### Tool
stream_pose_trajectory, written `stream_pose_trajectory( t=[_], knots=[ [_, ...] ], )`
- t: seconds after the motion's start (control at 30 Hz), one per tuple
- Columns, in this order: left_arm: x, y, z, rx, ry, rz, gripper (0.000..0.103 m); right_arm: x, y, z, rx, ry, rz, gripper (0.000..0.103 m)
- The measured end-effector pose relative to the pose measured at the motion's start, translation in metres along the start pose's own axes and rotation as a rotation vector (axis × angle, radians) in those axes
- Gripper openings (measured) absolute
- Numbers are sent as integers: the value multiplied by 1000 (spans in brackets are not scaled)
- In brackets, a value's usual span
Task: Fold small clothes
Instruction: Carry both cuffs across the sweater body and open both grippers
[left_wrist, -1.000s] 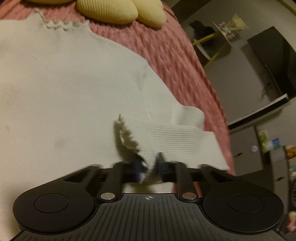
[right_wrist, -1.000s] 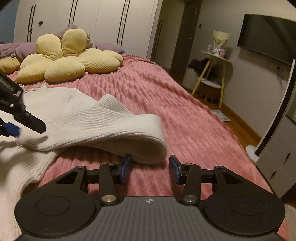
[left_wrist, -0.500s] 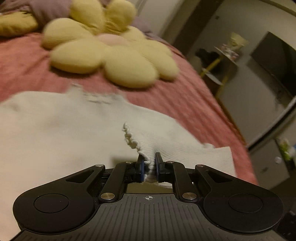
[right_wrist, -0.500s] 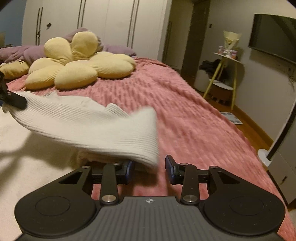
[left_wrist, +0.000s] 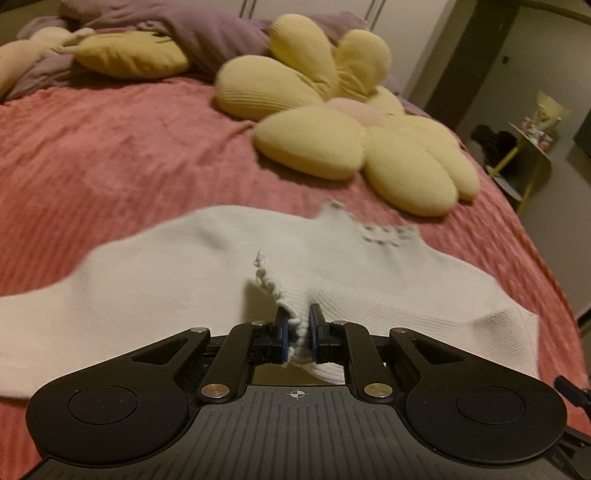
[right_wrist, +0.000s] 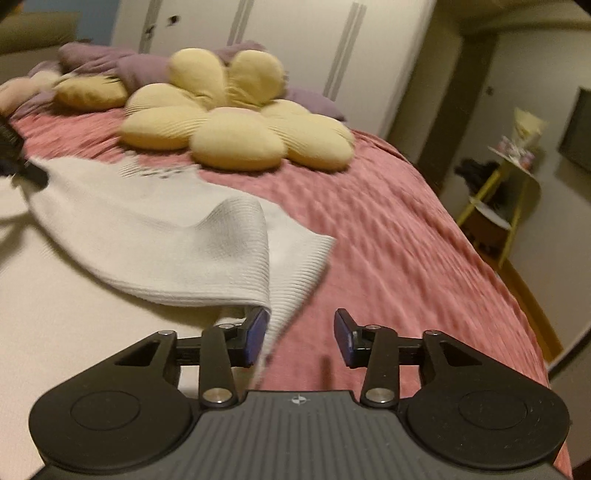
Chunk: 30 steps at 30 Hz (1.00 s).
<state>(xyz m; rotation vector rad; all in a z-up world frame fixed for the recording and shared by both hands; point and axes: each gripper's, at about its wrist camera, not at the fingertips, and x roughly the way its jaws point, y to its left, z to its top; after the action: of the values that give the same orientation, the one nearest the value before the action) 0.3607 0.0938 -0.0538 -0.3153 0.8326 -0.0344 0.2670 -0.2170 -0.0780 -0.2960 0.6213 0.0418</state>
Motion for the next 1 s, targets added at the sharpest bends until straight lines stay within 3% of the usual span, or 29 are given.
stream_pose_trajectory(
  t=[0.2,0.3,0.33,0.4,0.5,0.67,0.77,0.9,1.0],
  knots=[
    [6,26,0,-35,6,15,13,1,33,4,-100,1,56,51],
    [5,33,2,-45,-6,19,13,15,50,6,-172,34,8,49],
    [5,35,4,-47,-14,23,13,21,53,6,-194,38,-8,46],
    [3,40,5,-48,-32,28,13,30,57,6,-230,47,-36,28],
    [-1,47,4,-73,-36,20,13,32,62,9,-285,17,-98,11],
    [1,40,-11,-40,-5,-23,13,34,58,-3,-328,-16,-261,10],
    [9,40,-19,-36,17,-16,13,42,48,-18,-302,29,-289,10],
    [4,42,-18,-64,3,-48,13,32,47,-20,-335,0,-315,10],
    [7,39,-22,-16,24,-7,12,37,49,-25,-369,16,-351,10]
  ],
)
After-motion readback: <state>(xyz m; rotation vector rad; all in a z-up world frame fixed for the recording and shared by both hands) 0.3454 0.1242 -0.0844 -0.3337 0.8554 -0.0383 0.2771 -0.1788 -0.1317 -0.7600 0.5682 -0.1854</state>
